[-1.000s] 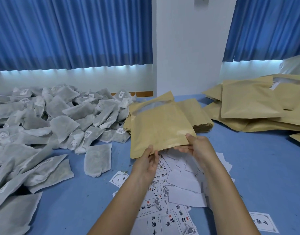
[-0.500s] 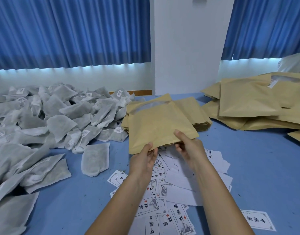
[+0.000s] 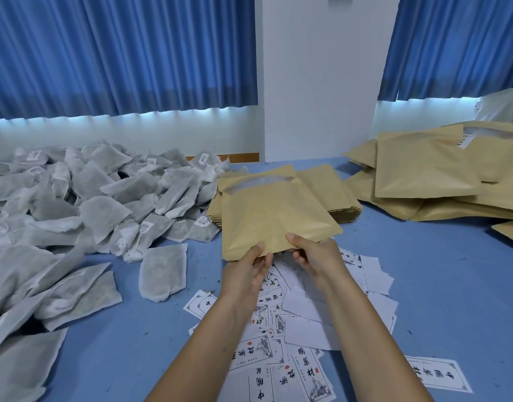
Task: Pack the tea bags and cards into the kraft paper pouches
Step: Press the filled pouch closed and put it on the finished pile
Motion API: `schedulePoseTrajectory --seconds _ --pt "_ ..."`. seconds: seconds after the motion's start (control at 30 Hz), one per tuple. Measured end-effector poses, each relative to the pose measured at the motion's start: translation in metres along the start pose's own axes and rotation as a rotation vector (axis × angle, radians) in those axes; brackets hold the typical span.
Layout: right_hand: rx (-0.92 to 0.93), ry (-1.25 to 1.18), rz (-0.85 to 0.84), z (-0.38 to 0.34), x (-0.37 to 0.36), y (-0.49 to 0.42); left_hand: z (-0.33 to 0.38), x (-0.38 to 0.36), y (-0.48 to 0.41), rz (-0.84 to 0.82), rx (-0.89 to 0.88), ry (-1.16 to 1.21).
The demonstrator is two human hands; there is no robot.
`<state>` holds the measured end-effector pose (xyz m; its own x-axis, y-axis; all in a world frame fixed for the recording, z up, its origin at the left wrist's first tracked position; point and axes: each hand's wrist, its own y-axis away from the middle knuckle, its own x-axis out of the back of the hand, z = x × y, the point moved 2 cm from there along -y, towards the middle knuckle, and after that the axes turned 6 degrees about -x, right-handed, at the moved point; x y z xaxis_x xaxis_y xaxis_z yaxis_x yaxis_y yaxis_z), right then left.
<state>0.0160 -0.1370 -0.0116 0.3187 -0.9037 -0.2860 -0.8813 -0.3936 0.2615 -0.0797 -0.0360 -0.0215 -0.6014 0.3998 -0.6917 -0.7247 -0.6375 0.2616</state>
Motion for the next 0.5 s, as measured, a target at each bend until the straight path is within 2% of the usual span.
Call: schedulePoseTrajectory --seconds 0.1,0.27,0.43,0.5 --pt "-0.023 -0.063 -0.008 -0.001 0.002 -0.002 0.001 -0.001 0.001 -0.028 0.013 -0.031" --pt "-0.103 -0.073 -0.184 0.011 -0.016 0.004 0.0 -0.001 0.003 -0.033 0.003 -0.068" --pt "-0.119 -0.071 -0.144 0.009 -0.011 0.0 -0.002 -0.004 0.006 -0.03 -0.004 -0.143" --pt "-0.124 -0.078 -0.121 0.008 -0.008 -0.002 0.002 -0.002 0.005 0.026 -0.034 -0.204"
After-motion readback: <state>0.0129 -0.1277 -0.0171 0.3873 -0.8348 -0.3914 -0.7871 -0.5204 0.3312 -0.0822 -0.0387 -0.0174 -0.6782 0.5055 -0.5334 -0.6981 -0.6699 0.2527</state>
